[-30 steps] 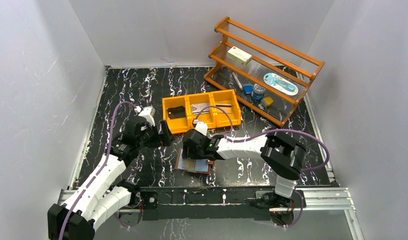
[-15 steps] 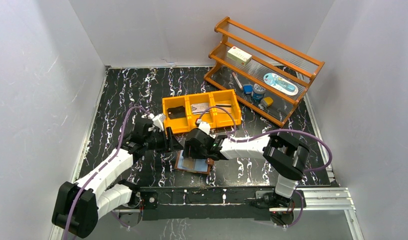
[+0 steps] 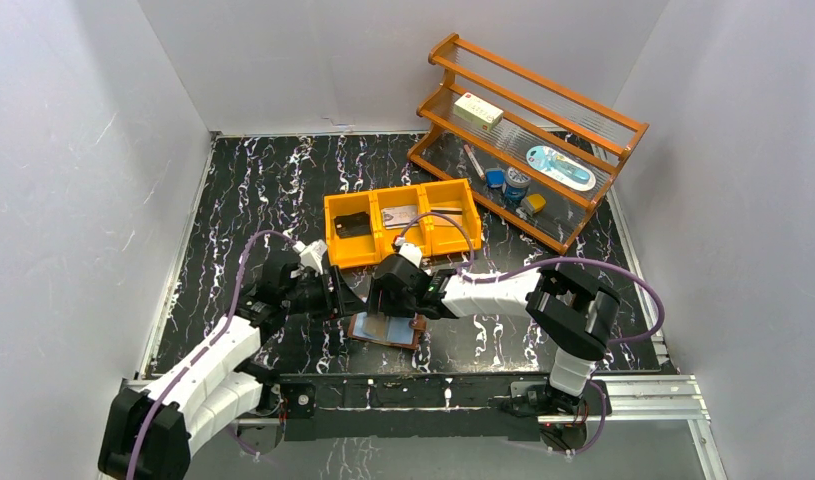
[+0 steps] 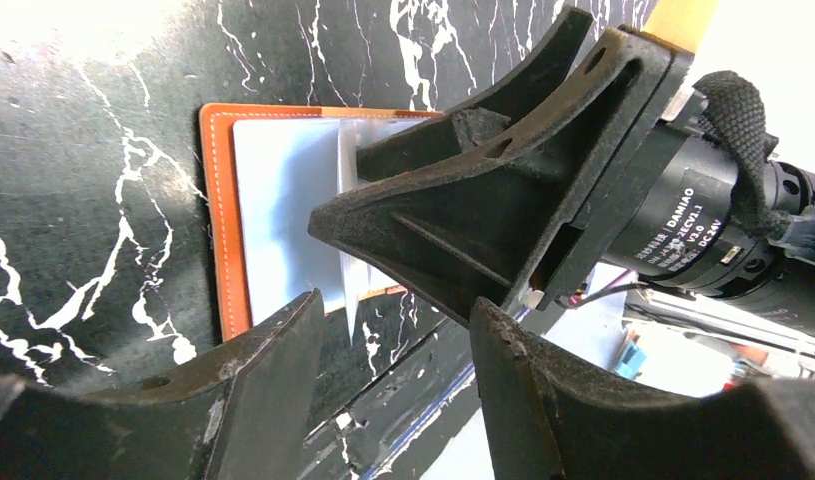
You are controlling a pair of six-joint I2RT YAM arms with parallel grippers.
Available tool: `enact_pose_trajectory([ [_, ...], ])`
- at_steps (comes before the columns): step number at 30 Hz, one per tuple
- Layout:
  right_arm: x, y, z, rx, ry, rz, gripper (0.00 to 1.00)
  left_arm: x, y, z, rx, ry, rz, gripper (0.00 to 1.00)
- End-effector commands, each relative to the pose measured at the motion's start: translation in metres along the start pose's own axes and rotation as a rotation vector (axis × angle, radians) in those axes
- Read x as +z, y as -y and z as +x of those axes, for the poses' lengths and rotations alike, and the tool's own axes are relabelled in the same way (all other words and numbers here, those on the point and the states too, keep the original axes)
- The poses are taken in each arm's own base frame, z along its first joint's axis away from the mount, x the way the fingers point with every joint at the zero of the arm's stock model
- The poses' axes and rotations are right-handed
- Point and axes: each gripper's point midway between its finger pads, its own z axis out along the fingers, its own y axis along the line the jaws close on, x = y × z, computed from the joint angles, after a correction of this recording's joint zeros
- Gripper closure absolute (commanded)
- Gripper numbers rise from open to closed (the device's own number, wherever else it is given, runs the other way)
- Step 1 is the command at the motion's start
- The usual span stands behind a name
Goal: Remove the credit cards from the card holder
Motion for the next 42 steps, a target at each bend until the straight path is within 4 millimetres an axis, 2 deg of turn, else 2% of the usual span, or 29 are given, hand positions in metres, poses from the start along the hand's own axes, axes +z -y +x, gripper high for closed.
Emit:
enact_pose_trajectory([
  [1, 0.003, 0.024, 0.019, -0.001, -0.065, 0.065, 0.34, 0.004, 0.008, 0.013, -0.024, -0.084, 0.059, 0.48],
  [7, 0.002, 0.025, 0.017, -0.004, -0.052, 0.078, 0.34, 0.008, 0.006, 0.01, -0.009, -0.084, 0.038, 0.53],
  [15, 0.003, 0.023, 0.017, -0.004, -0.06, 0.069, 0.34, 0.015, 0.002, 0.034, 0.005, -0.14, -0.038, 0.53],
  [22, 0.002, 0.023, 0.017, 0.004, -0.06, 0.063, 0.34, 0.012, -0.017, 0.032, 0.041, -0.074, -0.192, 0.53],
  [25, 0.001, 0.024, 0.018, 0.008, -0.06, 0.062, 0.34, 0.004, -0.019, 0.023, 0.038, 0.002, -0.215, 0.47],
  [30, 0.002, 0.026, 0.017, 0.017, -0.058, 0.061, 0.34, -0.012, -0.015, 0.006, 0.041, 0.108, -0.24, 0.44],
  [38, 0.003, 0.028, 0.016, 0.023, -0.059, 0.062, 0.34, -0.009, -0.002, 0.019, 0.031, 0.054, -0.146, 0.45],
  [42, 0.003, 0.027, 0.016, 0.025, -0.062, 0.06, 0.34, -0.015, 0.008, 0.019, 0.024, 0.072, -0.098, 0.45],
])
